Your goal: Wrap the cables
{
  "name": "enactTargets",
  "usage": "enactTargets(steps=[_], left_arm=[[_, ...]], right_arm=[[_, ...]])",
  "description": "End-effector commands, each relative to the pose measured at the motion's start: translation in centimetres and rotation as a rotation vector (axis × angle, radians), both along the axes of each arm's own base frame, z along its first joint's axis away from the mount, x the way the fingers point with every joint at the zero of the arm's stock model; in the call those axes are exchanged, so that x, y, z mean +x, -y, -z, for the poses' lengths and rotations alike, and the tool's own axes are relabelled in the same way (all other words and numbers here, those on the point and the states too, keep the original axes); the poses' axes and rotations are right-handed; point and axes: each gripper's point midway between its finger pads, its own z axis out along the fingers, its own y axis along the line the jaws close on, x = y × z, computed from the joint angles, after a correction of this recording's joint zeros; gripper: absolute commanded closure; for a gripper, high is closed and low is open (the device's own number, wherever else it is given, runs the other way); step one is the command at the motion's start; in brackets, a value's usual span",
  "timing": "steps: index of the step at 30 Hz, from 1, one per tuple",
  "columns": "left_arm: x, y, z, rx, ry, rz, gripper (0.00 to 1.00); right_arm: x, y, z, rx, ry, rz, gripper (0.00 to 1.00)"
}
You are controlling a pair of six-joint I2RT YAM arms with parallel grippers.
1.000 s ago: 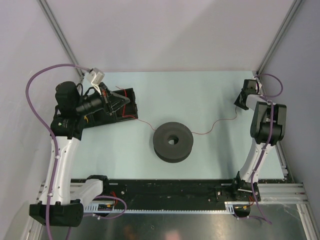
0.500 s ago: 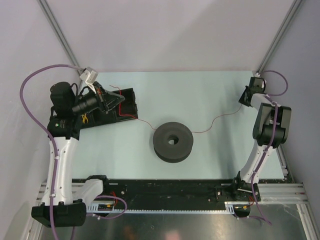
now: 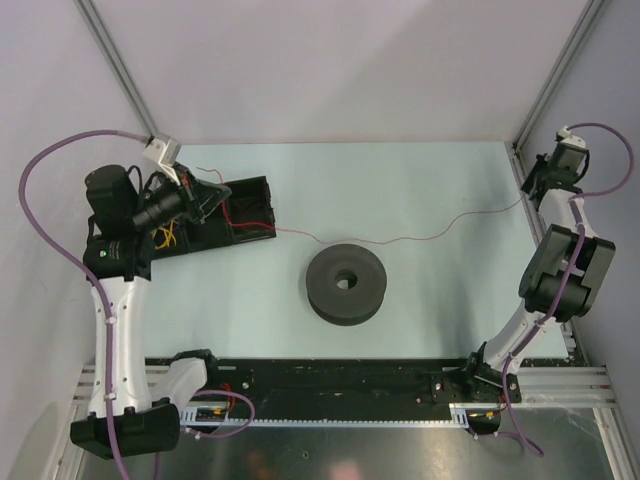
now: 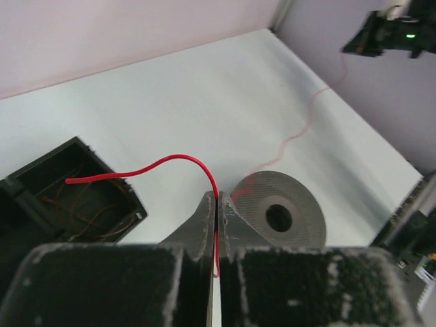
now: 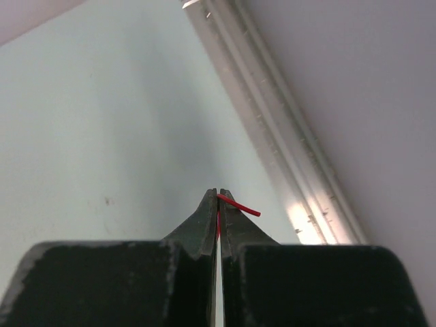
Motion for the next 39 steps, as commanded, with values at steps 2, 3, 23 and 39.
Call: enactTargets(steps=[2, 3, 23, 39], left_arm=[[1.6, -4.5, 0.3, 0.164, 0.049, -0.211, 1.0], [2.0, -5.5, 0.8, 0.191, 0.038, -0.249, 1.0], [3.1, -20.0, 12.8, 0.548, -0.218, -0.547, 1.0], [2.8, -22.4, 16.2, 0.52, -0.3, -0.538, 1.0]], right_arm=[[-0.1, 3.1, -11.2, -0.251, 0.23, -0.009, 1.0], [-0.3, 3.3, -12.0, -0.282, 0.239, -0.012, 1.0], [-3.3, 8.8, -15.1, -0.502, 0.213, 0.115, 1.0], [-3.5, 8.9, -14.0, -0.508, 0.193, 0.07, 1.0]])
